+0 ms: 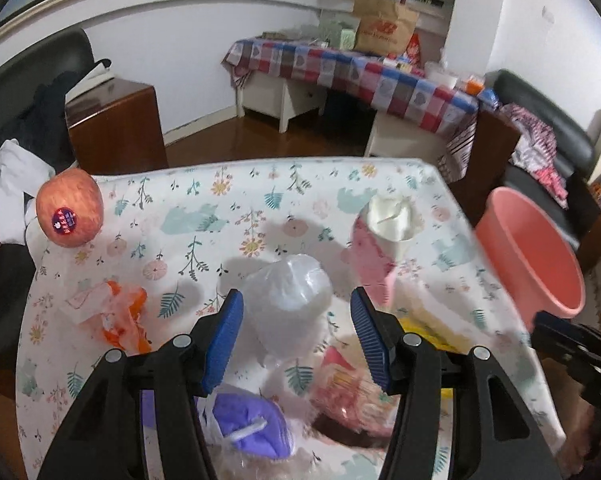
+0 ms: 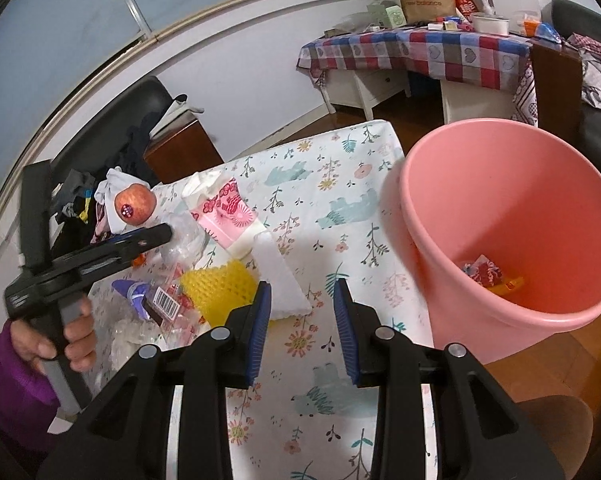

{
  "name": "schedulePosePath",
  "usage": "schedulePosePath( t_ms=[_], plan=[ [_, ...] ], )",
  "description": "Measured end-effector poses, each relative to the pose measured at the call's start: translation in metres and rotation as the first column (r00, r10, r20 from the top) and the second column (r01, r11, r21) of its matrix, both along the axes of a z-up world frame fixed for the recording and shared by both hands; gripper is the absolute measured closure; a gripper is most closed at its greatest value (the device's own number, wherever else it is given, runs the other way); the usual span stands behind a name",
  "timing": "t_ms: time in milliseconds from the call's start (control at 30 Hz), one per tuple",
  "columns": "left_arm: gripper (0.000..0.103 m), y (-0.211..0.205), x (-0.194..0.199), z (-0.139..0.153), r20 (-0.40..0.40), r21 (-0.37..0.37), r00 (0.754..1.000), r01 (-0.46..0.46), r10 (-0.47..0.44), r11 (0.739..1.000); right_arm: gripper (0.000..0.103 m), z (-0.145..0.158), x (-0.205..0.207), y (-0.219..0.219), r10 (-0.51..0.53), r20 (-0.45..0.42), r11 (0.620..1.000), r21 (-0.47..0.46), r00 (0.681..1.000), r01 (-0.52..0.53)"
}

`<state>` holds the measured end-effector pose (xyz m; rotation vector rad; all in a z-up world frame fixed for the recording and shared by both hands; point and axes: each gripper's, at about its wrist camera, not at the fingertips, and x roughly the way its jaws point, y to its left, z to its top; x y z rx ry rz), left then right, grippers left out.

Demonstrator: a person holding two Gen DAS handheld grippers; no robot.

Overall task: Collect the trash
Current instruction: 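Move both tools back over the table toward the white plastic bag, then grasp the white plastic bag with the left tool while the right grasps the white foam strip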

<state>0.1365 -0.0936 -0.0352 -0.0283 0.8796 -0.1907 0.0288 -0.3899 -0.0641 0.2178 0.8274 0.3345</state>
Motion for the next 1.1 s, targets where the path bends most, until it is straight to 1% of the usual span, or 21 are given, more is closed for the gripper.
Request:
schedulePosePath(
  t_ms=[67,200,233,267,367,567,633,767,867,1067,1100],
  plan=[
    [0.048,0.001,0.008,-0.008,-0.028,0.011,0.999,-0.021,0.021,1.000,0.070,-0.001,0.001,0.000,0.009,-0.002,1.000,0.005,1.000,-0.009],
    [0.048,0.007,0.014,-0.018,-0.058,-0.006,0.997,-0.044,0.044,0.999,0.070,-0.003,0.004,0.002,0.024,-0.011,1.000,0.011,1.000,-0.024],
    [0.052,0.009,0.014,-0.020,-0.063,-0.012,0.997,-0.046,0.046,0.999,0.070,-0.004,0.005,0.003,0.028,-0.016,1.000,0.010,0.999,-0.027],
    [0.061,0.011,0.014,-0.021,-0.063,-0.018,0.997,-0.048,0.047,0.999,0.070,-0.005,0.006,0.004,0.031,-0.019,0.999,0.012,0.999,-0.030],
    [0.072,0.015,0.011,-0.020,-0.055,-0.040,0.998,-0.046,0.044,0.998,0.070,-0.008,0.010,0.009,0.043,-0.035,0.999,0.018,0.998,-0.042],
    [0.074,0.021,-0.002,-0.008,-0.001,-0.047,0.999,-0.044,0.044,0.998,0.070,-0.013,0.019,0.022,0.068,-0.056,0.998,0.004,0.996,-0.068],
    [0.074,0.024,-0.007,-0.005,0.008,-0.060,0.999,-0.044,0.045,0.997,0.070,-0.016,0.023,0.028,0.077,-0.063,0.997,-0.012,0.995,-0.078],
    [0.074,0.031,-0.014,0.000,0.017,-0.083,0.998,-0.051,0.052,0.995,0.070,-0.021,0.033,0.042,0.099,-0.082,0.993,-0.061,0.992,-0.104],
    [0.074,0.036,-0.018,0.002,0.022,-0.088,0.998,-0.055,0.057,0.995,0.070,-0.024,0.037,0.047,0.095,-0.086,0.990,-0.092,0.992,-0.103],
    [0.074,0.041,-0.024,0.004,0.025,-0.099,0.998,-0.053,0.056,0.994,0.070,-0.028,0.039,0.044,0.075,-0.099,0.988,-0.124,0.992,-0.087],
    [0.074,0.042,-0.024,0.004,0.025,-0.100,0.998,-0.054,0.057,0.993,0.068,-0.030,0.040,0.042,0.067,-0.106,0.989,-0.127,0.992,-0.080]
  ],
)
